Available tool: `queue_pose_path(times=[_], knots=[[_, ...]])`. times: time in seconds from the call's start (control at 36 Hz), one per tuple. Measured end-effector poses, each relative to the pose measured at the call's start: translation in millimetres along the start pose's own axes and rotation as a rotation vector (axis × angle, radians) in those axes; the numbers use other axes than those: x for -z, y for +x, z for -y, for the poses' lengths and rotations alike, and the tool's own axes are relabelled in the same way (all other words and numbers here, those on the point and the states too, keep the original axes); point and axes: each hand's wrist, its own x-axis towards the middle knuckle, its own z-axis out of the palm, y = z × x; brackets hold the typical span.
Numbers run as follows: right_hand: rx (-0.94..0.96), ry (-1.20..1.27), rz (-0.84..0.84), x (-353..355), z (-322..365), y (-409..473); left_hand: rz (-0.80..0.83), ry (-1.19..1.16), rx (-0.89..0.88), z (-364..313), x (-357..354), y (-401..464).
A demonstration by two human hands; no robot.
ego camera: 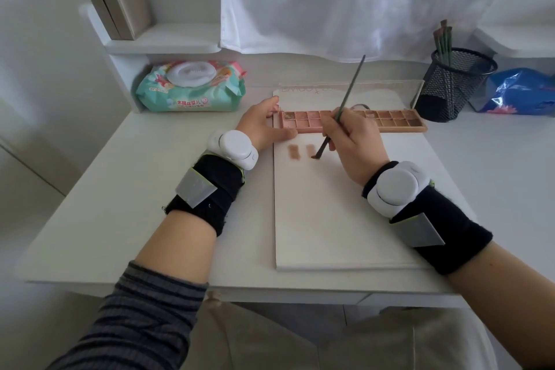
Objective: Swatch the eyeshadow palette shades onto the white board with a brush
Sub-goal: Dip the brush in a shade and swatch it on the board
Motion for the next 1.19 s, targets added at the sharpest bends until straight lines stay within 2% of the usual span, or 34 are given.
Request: queue_pose_path(times=[0.08,0.36,0.53,0.72,0.94,1.19], knots=[[-0.016,0.015,-0.039,0.6,0.8,1.2,-0.017,0.006,0.001,3.4,-0.1,2.8],[0.006,-0.017,0.024,0.3,0.6,0.9,-0.019,-0.006,0.005,4.8,-0.3,4.2],[-0.016,0.007,-0.023,0.3,0.6,0.4,-0.022,-0.015,0.005,5.2,-1.5,4.4],[-0.040,0.005,0.044,0.0,2.1,0.9,-0.016,-0.021,0.002,6.7,-1.4,4.5],[-0.035,0.066,-0.034,1.0,0.9,0.4,0.025,-0.005,-0.013,4.4,0.4,3.3],[-0.042,0.041,0.054,-1.0,0.4,1.5,0.022,-0.010,0.003,3.7,1.2,1.4]])
